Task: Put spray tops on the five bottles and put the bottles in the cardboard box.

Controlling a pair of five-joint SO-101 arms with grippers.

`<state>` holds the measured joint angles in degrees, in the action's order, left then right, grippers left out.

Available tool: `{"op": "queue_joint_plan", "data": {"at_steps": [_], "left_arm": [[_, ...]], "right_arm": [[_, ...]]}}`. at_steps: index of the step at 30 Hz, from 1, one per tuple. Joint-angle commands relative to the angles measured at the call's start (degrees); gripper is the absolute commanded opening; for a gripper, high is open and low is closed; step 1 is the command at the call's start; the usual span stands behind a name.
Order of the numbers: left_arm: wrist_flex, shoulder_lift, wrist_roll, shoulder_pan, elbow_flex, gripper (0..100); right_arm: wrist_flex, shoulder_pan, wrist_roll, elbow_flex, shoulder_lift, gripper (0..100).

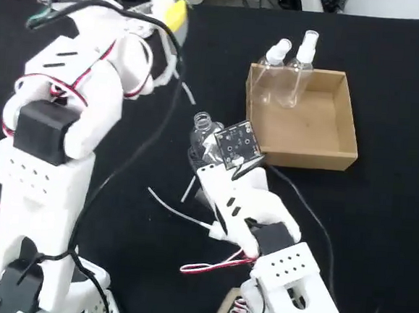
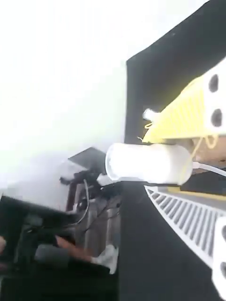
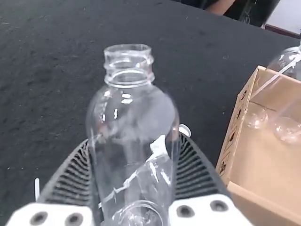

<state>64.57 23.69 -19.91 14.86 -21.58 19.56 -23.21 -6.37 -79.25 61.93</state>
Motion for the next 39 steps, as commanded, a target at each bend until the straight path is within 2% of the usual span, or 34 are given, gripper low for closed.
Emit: {"op": "queue_joint_plan", "data": {"at_steps": [1, 9, 17, 22, 26, 29, 32, 35, 39], "left_arm": [[0.18, 1.76, -0.79, 1.80, 1.45, 3], [-0.97, 2.02, -0.79, 2.07, 3.03, 3], [0.00, 1.93, -0.35, 9.10, 3.38, 3], [0.26, 2.55, -0.35, 7.78, 2.42, 3], [0.44, 7.30, -0.44, 4.18, 2.15, 3], [0.44, 12.04, -0.70, 4.26, 4.79, 3], [-1.58, 16.09, -0.70, 5.58, 8.66, 3], [-6.86, 17.49, -0.35, 8.92, 14.81, 3], [-14.24, 17.32, -0.35, 8.92, 21.14, 3]], "right_arm": [[-1.93, 1.05, 0.26, 0.40, 2.51, 1.0], [-1.49, 1.05, 0.09, -6.37, 18.07, 1.0], [2.55, 1.05, 0.09, -8.22, 25.45, 1.0], [2.46, 1.05, 0.00, -8.57, 25.63, 1.0], [2.46, 1.05, 0.00, -8.66, 25.54, 1.0], [2.46, 1.05, 0.09, -8.66, 25.54, 1.0], [2.46, 1.05, 0.09, -8.75, 25.54, 1.0], [2.46, 1.05, 0.09, -8.75, 25.54, 1.0], [2.46, 1.05, 0.09, -8.75, 25.63, 1.0]]}}
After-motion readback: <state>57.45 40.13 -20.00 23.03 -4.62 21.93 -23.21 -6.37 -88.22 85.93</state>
